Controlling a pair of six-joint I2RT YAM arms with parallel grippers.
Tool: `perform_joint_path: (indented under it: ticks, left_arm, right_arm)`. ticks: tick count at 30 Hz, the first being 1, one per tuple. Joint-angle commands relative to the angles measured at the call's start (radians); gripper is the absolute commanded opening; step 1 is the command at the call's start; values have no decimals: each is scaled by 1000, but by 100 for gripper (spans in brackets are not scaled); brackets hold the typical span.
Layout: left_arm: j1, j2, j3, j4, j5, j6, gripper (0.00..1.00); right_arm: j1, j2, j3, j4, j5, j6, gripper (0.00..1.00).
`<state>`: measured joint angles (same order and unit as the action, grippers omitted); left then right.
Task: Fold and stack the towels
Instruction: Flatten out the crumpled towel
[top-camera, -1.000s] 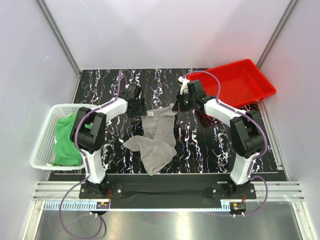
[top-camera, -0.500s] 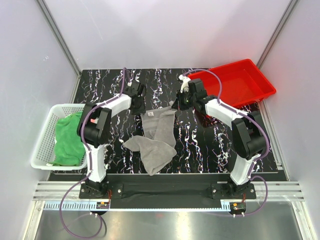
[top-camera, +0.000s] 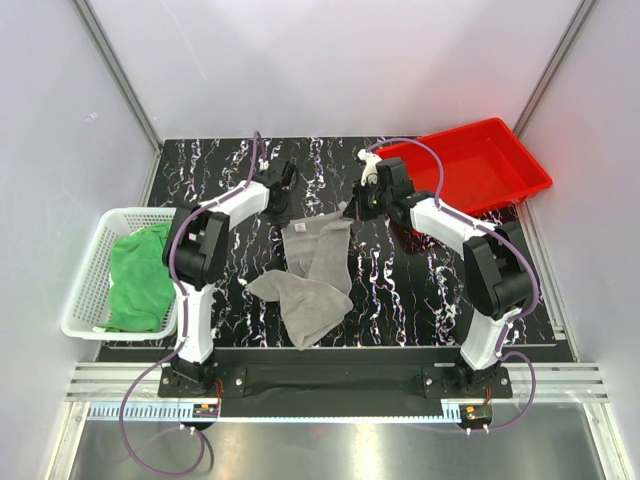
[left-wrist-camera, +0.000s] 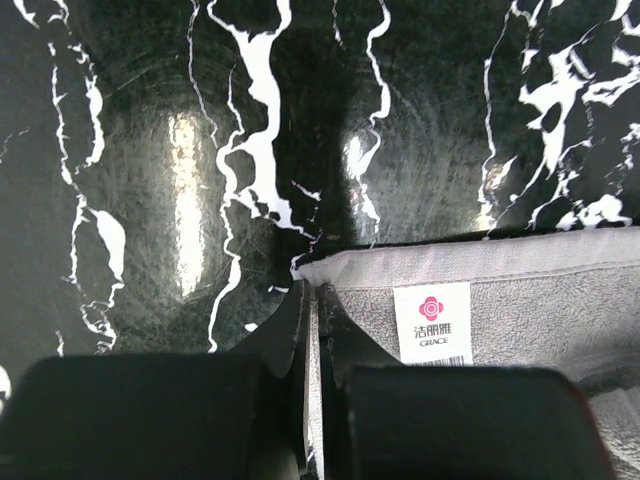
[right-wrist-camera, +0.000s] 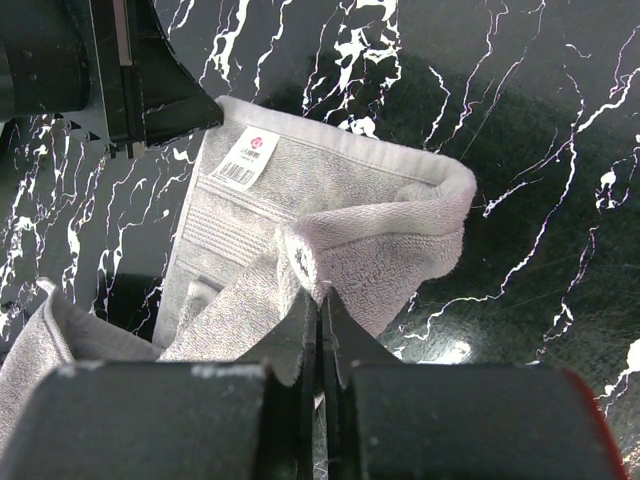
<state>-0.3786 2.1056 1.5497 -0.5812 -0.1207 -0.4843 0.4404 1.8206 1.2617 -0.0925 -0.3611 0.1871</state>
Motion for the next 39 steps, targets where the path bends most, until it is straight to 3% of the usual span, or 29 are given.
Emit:
perform_joint_path:
  ticks: [1, 5, 11, 18, 24, 34, 39]
  left_arm:
    - [0, -2, 12, -109, -74, 32, 0]
    - [6, -232, 6, -126, -109, 55, 0]
    - [9, -462, 185, -224, -158, 127, 0]
    - [9, -657, 383, -253, -132, 250, 0]
    - [6, -818, 510, -299, -56, 293, 0]
    - [3, -1075, 529, -305, 261, 268, 0]
    - [4, -1122, 547, -298, 296, 245, 0]
  right_arm:
    - [9, -9, 5, 40, -6, -1, 0]
    - [9, -43, 76, -62, 95, -35, 0]
    - [9, -188, 215, -174, 223, -142, 0]
    - [9, -305, 433, -277, 240, -265, 0]
    - [9, -458, 545, -317, 108, -252, 0]
    - [9, -910, 274, -142, -196, -109, 0]
    - [9, -955, 303, -115, -234, -54, 0]
